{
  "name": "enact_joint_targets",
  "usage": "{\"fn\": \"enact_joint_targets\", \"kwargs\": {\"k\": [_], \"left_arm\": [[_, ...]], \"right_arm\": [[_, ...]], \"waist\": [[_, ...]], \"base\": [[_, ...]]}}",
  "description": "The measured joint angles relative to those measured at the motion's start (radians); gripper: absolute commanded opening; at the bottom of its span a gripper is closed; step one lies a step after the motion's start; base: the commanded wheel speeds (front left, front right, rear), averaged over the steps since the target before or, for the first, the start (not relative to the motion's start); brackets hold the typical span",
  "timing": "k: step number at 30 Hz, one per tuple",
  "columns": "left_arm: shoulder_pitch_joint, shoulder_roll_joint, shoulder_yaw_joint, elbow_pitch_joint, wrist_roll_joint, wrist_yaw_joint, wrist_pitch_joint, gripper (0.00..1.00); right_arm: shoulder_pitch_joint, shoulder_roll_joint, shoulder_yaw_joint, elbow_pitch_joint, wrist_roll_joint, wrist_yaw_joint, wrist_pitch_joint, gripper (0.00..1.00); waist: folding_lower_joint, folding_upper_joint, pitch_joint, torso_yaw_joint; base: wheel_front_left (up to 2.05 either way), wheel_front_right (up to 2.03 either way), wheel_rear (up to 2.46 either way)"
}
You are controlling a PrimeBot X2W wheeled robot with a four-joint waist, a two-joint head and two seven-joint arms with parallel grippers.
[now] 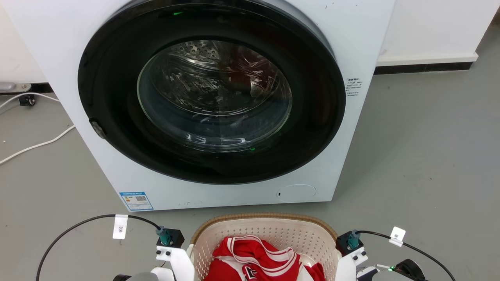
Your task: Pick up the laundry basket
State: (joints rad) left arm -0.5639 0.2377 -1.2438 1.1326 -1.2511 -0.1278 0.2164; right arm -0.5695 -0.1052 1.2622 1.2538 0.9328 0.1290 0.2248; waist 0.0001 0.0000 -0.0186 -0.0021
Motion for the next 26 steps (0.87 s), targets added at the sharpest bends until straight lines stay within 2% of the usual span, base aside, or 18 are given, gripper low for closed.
{"fn": "enact_joint_targets", "kwargs": {"k": [26], "left_arm": [[0.000,0.002,-0.020,0.000,-0.022,0.000,-0.001,0.00]], "right_arm": [[0.000,0.001,0.010,0.001,0.010,0.000,-0.003,0.00]], "waist": [[0.0000,0.0000,-0.002,0.004]], "base": [[0.00,0.00,0.00]]}}
